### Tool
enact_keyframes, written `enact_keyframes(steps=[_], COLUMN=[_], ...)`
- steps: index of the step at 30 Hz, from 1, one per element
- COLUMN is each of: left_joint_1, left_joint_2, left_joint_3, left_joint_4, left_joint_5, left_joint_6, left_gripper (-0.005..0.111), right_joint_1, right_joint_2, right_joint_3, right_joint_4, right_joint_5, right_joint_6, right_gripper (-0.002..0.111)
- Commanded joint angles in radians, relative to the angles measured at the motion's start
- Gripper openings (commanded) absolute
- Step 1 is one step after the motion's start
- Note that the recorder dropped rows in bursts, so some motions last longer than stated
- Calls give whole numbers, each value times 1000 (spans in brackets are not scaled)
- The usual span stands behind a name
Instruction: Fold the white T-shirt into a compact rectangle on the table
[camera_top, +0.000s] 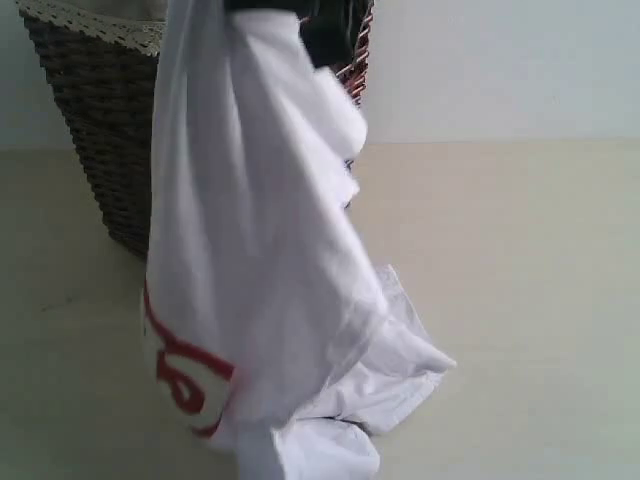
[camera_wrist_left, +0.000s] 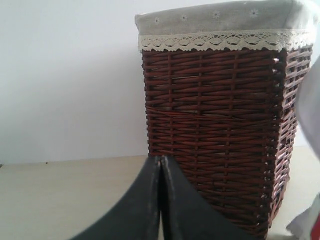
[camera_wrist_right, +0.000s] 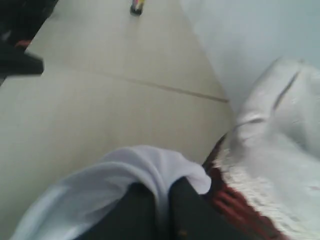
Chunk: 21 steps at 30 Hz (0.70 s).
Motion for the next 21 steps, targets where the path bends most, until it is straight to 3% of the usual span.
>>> enact_keyframes(steps=[1, 5, 7, 10, 15, 17, 18, 19, 21], left_joint_1=[2, 2, 2, 2, 2, 2, 2, 2, 2], left_joint_2=[-7, -7, -7, -7, -7, -7, -7, -7, -7], left_joint_3=[-1, -1, -1, -1, -1, -1, -1, -1, -1], left_joint_4=[-7, -7, -7, -7, -7, -7, -7, -7, -7], left_joint_5=[4, 4, 4, 4, 4, 4, 4, 4, 4], left_joint_6=[-2, -2, -2, -2, -2, -2, -2, -2, -2], left_gripper=[0, 0, 0, 0, 0, 0, 0, 0, 0], right_joint_1=[116, 214, 247, 247, 247, 244, 244, 244, 244], right_joint_2=[102, 153, 150, 144, 107, 81, 70, 73, 91], right_joint_3=[-1, -27, -100, -203, -317, -302, -269, -244, -198], right_joint_4=[-136, -30, 196, 372, 394, 167, -296, -616, -821], right_joint_5=[-10, -251, -398, -397, -466, -458, -346, -169, -1], right_joint_6=[-25, -166, -234, -236, -229, -112, 215, 474, 610], right_gripper=[0, 0, 0, 0, 0, 0, 0, 0, 0])
